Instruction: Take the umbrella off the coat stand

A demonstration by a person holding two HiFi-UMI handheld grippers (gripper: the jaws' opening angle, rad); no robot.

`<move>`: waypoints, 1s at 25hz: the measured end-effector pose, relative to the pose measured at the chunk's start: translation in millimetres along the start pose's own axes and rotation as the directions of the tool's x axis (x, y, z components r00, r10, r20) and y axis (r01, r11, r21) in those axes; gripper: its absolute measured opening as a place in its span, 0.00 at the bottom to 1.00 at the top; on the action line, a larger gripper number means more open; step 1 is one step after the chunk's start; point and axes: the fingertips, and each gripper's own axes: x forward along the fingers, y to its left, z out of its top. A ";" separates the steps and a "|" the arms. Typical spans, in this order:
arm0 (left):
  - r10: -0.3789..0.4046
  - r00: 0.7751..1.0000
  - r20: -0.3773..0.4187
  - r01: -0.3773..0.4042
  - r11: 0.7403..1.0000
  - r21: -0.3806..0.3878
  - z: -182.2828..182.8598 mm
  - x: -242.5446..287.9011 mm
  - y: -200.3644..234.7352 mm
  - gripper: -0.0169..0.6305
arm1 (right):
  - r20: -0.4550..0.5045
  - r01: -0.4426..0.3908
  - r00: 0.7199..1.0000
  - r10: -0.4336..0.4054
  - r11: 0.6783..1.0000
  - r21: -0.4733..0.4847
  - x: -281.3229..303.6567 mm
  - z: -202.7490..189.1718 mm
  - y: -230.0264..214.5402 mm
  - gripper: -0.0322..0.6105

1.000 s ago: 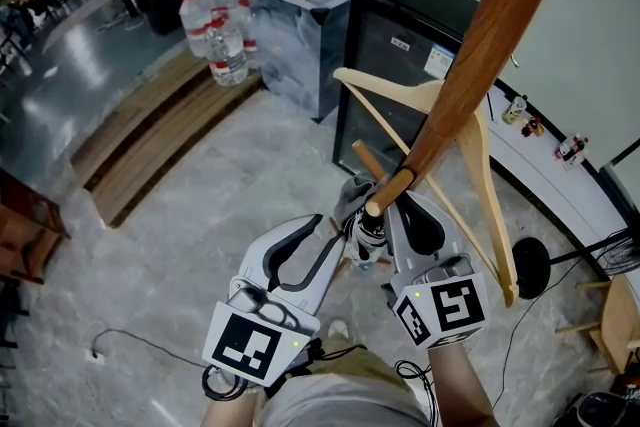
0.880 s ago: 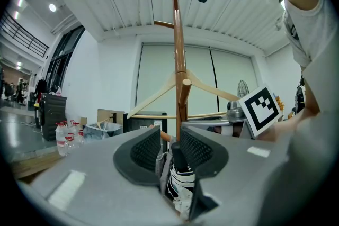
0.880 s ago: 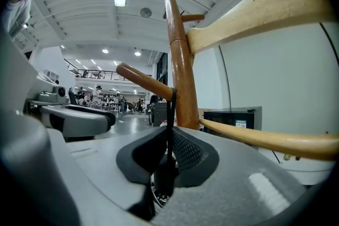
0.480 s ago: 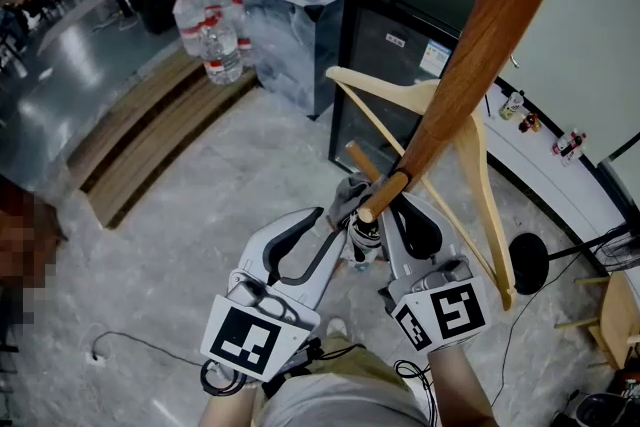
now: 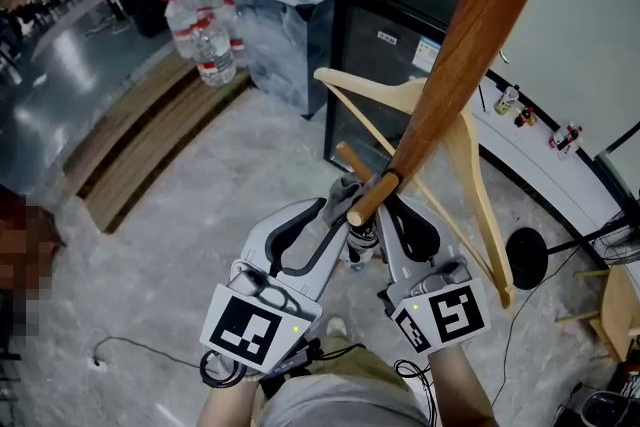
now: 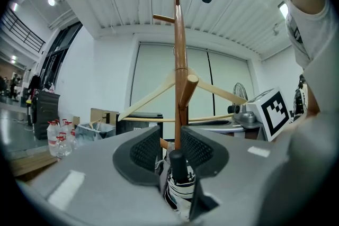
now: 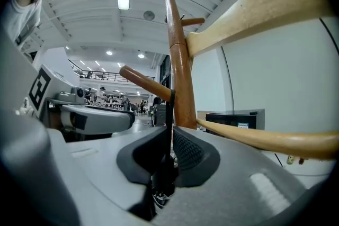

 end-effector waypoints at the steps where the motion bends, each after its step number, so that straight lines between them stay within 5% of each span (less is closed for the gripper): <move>1: -0.006 1.000 0.002 0.006 1.000 -0.001 0.1 1.7 -0.3 0.21 | -0.001 0.000 1.000 0.000 1.000 -0.001 -0.1 -0.4 0.3 0.09; 25: -0.083 0.997 0.003 0.083 0.996 -0.019 1.9 35.7 -9.1 0.23 | -0.035 -0.004 0.999 0.002 1.000 -0.031 1.1 -2.5 2.1 0.05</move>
